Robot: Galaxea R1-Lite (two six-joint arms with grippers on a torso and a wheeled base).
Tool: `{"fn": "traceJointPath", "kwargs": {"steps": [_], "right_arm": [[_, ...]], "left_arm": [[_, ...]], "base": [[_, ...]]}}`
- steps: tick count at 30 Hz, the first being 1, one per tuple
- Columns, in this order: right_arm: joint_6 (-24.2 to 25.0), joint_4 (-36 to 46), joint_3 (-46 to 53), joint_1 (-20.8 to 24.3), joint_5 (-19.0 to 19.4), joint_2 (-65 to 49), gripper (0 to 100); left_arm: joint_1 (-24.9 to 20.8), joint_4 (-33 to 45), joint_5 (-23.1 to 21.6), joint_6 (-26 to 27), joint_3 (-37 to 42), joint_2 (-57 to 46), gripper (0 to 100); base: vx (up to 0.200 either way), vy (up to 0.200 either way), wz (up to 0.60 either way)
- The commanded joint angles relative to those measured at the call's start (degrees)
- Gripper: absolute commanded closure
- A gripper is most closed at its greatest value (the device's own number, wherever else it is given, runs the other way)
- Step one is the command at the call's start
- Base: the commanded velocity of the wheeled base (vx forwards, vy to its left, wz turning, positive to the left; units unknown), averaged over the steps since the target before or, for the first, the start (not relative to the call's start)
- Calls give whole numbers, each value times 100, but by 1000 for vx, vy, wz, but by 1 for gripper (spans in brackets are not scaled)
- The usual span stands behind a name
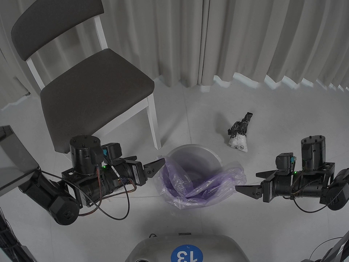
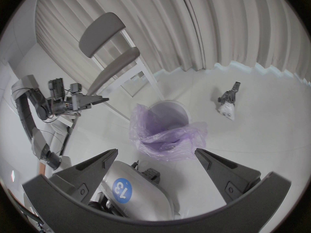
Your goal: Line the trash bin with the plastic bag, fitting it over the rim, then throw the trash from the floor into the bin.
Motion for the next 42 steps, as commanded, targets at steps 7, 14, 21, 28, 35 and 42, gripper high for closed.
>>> {"fn": "traceJointPath", "kwargs": {"steps": [7,14,21,28,35,42], "right_arm": [[-200,2649,-2203,699,-660,-161,0],[-1984,2632,-2932,989,-1583,903,0],[-2819,2702,-3319,998,-1609,1201,0],[-2872,2975,-3319,1112,-1618,1140,0],[-2881,3010,-3275,1306,-1618,1157,0],[-3654,2983,-3161,1297,-1591,1351,0]], "left_arm": [[-348,57,587,-104,-41,-1,0],[-410,13,869,-87,-23,-80,0],[-515,-180,877,-87,-59,-45,0],[-533,-233,1545,274,-94,280,0],[-603,-321,1519,265,-94,219,0],[-612,-329,1519,256,-76,184,0]], "base": [[0,0,0],[0,0,0],[0,0,0],[143,57,0],[29,29,0],[0,0,0]]}}
